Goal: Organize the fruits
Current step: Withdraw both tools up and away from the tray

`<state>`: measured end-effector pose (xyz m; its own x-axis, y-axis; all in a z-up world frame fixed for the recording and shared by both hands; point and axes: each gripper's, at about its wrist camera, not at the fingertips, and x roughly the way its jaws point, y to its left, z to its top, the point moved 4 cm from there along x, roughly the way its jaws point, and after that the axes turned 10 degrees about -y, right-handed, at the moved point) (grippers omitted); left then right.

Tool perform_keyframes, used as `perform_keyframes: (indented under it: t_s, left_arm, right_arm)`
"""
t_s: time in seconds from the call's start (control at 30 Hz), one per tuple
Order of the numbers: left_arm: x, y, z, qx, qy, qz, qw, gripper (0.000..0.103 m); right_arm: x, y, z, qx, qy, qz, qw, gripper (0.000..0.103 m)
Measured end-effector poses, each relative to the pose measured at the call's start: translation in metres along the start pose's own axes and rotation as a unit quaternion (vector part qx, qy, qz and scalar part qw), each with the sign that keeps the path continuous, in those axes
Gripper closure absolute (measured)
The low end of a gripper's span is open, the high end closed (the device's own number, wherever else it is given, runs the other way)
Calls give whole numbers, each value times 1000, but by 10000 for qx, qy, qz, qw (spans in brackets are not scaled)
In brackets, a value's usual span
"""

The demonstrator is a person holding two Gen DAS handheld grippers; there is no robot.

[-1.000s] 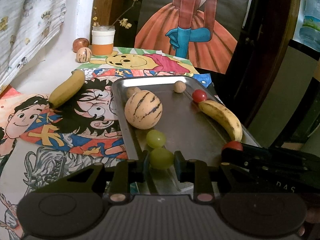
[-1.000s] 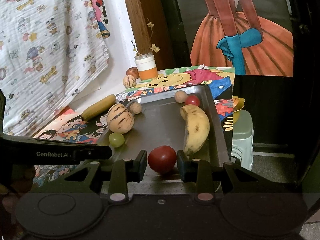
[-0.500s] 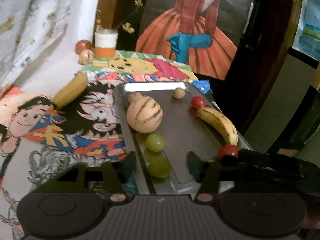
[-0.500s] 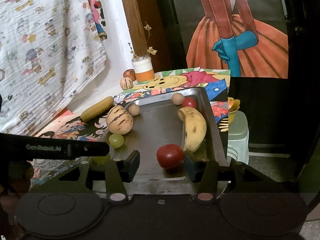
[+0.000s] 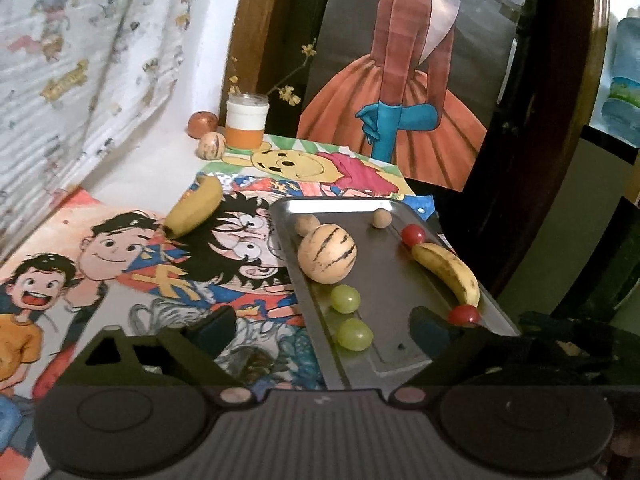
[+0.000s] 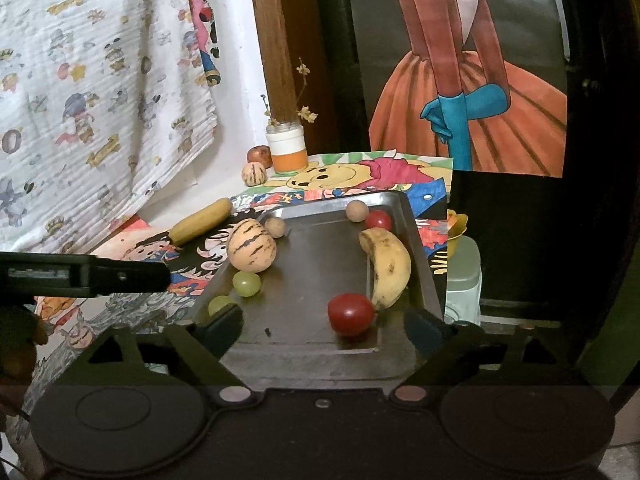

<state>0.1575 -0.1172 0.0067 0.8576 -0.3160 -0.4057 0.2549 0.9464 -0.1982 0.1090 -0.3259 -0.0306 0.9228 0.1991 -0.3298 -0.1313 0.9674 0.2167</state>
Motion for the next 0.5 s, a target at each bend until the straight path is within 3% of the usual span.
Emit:
perform_keyframes:
  t_s: [0.17,0.5]
  left_arm:
    - [-19,8,-4,62,-19,98,9999,0]
    - [-52,26,-23,103,161,258,9995,0]
  right_arm:
    - [-10,9,-1,-66,72,-23,9999,1]
    - [-31,36,-15,-254,349,98,9990,1]
